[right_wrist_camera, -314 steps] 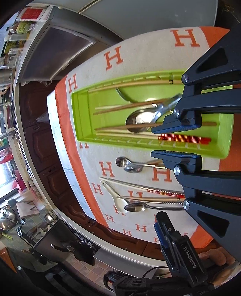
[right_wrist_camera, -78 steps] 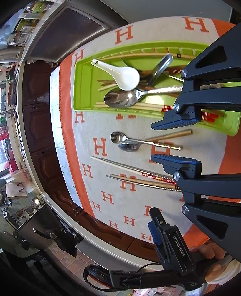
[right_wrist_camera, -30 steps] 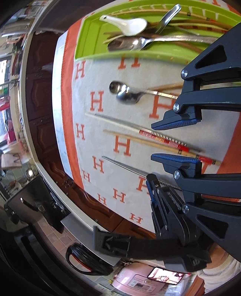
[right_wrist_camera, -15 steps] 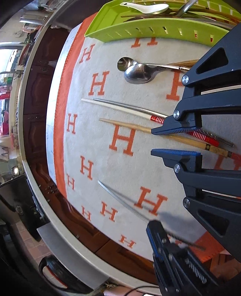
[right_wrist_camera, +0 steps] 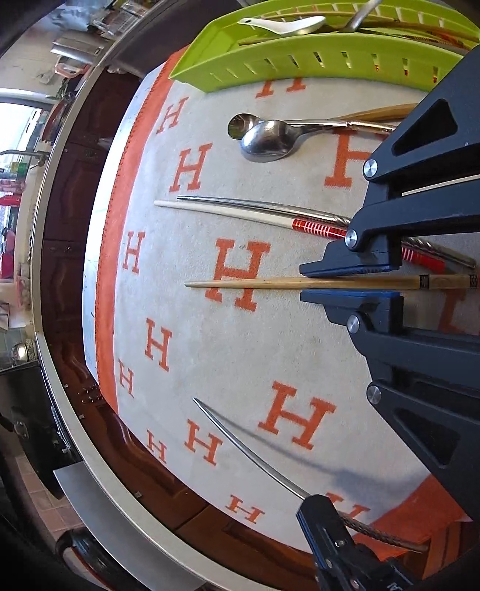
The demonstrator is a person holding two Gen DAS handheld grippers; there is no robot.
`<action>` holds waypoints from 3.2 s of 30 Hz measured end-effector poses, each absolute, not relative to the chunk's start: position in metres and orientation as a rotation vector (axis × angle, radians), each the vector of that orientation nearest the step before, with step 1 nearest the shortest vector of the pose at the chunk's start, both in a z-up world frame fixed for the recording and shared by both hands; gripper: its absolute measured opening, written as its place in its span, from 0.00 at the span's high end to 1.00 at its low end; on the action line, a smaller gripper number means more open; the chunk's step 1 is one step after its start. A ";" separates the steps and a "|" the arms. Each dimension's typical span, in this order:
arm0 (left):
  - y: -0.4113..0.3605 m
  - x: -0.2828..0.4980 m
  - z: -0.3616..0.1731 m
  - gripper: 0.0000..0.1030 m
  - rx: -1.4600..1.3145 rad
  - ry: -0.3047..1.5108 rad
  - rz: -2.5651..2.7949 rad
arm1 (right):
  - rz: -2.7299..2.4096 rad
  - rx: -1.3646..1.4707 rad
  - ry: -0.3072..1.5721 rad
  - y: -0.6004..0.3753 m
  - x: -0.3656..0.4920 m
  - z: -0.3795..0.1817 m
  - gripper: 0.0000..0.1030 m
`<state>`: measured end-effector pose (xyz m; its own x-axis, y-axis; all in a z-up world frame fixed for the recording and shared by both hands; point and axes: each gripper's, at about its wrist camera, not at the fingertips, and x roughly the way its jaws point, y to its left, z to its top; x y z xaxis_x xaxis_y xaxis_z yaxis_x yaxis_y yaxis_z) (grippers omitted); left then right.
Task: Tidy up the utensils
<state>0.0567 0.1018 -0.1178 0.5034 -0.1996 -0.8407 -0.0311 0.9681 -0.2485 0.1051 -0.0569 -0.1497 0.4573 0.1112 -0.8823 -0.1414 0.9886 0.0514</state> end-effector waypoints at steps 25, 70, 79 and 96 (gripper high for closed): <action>0.054 0.027 -0.076 0.96 -0.195 0.965 -0.253 | 0.137 0.382 0.958 -0.183 0.010 -0.033 0.94; -0.077 0.084 -0.045 0.96 -0.167 0.922 -0.432 | -0.044 0.414 0.916 -0.330 0.063 -0.069 0.71; -0.081 0.098 -0.076 0.95 -0.235 0.935 -0.492 | 0.035 0.384 0.930 -0.308 0.060 -0.083 0.68; -0.053 0.111 -0.090 0.97 -0.230 0.873 -0.416 | 0.087 0.353 0.923 -0.289 0.037 -0.084 0.68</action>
<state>0.1106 -0.0525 -0.0903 0.5700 -0.4431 -0.6919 0.2586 0.8961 -0.3608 0.0368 -0.2887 -0.0839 0.6047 0.2239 -0.7643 0.0762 0.9390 0.3354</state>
